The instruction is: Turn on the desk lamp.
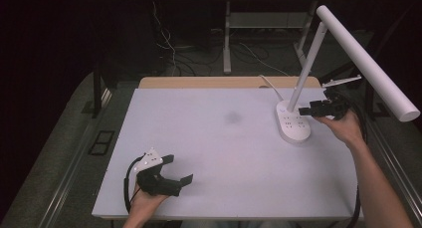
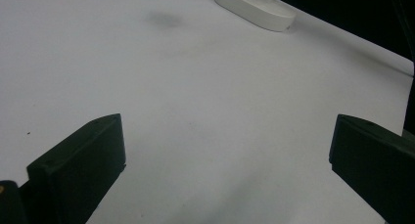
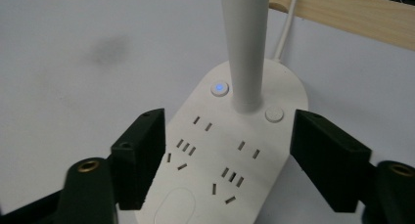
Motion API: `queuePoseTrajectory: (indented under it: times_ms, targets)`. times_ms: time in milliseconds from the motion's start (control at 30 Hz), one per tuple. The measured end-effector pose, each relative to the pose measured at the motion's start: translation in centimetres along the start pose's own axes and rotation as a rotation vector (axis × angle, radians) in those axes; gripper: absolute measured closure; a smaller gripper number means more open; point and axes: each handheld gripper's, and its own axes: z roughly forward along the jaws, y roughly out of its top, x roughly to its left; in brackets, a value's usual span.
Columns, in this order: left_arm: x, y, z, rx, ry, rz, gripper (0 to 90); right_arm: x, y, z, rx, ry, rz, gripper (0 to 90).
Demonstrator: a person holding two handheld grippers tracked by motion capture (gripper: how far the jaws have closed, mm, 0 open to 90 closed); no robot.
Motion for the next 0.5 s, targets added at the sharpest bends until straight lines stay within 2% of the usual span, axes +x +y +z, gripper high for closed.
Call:
queuePoseTrajectory:
  times_ms: [233, 267, 300, 367, 433, 500]
  targets:
    - [0.0, 0.0, 0.1, -0.001, -0.002, 0.004, 0.0, -0.6, 0.1, 1.1, 0.017, -0.007, 0.008, 43.9]
    - [0.0, 0.0, 0.1, 0.001, -0.002, 0.003, 0.0, -0.7, 0.1, 1.3, 0.015, -0.008, 0.006, 47.7]
    - [0.0, 0.0, 0.1, -0.001, -0.003, 0.000, 0.0, -0.8, 0.1, 1.5, 0.007, -0.008, 0.016, 55.9]
    - [0.0, 0.0, 0.1, -0.001, -0.002, -0.002, 0.0, -0.9, 0.1, 1.6, 0.004, -0.010, 0.019, 59.0]
    - [0.1, 0.0, 0.0, -0.001, -0.001, -0.003, 0.0, -1.2, 0.2, 1.9, 0.000, -0.016, 0.030, 68.9]
    - [0.1, -0.1, 0.0, 0.002, -0.001, -0.001, 0.0, -1.4, 0.2, 2.2, -0.007, -0.020, 0.042, 74.0]
